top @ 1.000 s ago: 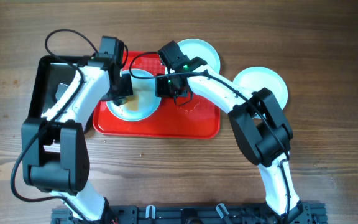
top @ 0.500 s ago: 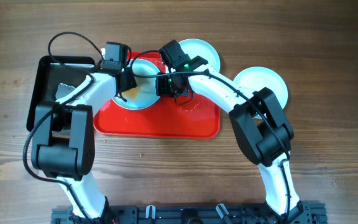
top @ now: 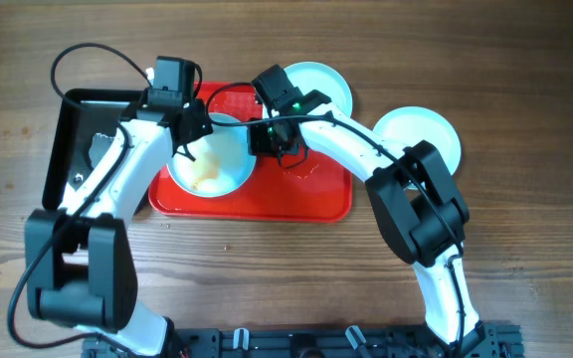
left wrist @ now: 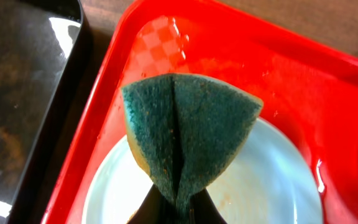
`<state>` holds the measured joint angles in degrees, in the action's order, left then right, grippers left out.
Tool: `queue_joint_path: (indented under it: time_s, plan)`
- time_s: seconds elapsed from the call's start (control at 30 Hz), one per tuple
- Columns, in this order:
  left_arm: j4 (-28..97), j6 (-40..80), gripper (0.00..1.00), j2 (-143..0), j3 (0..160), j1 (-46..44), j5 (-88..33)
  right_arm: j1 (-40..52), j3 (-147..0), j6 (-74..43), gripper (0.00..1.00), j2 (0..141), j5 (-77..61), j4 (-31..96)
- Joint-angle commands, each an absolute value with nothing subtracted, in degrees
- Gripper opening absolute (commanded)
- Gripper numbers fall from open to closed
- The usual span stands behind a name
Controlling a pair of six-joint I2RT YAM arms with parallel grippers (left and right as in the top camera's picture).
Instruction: Clean dirty plates on tray and stack at the side
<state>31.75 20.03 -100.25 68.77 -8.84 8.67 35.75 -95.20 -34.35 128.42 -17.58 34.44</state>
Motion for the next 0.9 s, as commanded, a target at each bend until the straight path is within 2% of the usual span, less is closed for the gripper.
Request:
queue_joint_path:
  time_s: [0.0,0.2,0.23,0.27,0.3,0.4,0.5,0.73,0.87]
  plan:
    - [36.1,15.1,0.04,-96.5,69.7,-8.1,7.3,36.0,-95.1,-33.4,0.38,129.9,-17.8,34.2]
    - [35.4,15.0,0.04,-96.7,69.6,-3.5,7.2,39.1,-94.4,-35.2,0.39,132.6,-19.6,32.5]
    - [35.4,15.0,0.04,-96.8,69.6,-3.3,6.7,39.2,-94.4,-35.8,0.34,132.7,-19.5,32.4]
    - [35.4,15.0,0.04,-96.9,69.6,-3.1,4.8,39.1,-94.4,-36.2,0.11,132.7,-19.6,32.4]
    - [35.4,15.0,0.04,-97.3,69.6,-3.1,3.5,38.7,-94.4,-36.2,0.04,132.7,-19.6,32.6]
    - [35.6,14.6,0.04,-98.8,69.3,-3.1,1.9,35.9,-94.7,-35.8,0.04,131.5,-23.7,33.1]
    - [35.2,13.6,0.04,-100.1,69.3,-2.7,-2.5,32.9,-94.7,-30.4,0.04,126.8,-22.5,36.1]
    - [32.1,14.0,0.04,-100.1,69.3,0.2,-2.6,33.3,-94.7,-25.6,0.04,112.7,2.0,45.9]
    - [31.6,14.1,0.04,-100.1,69.3,1.2,-2.8,36.6,-94.7,-25.5,0.04,108.3,18.7,47.3]
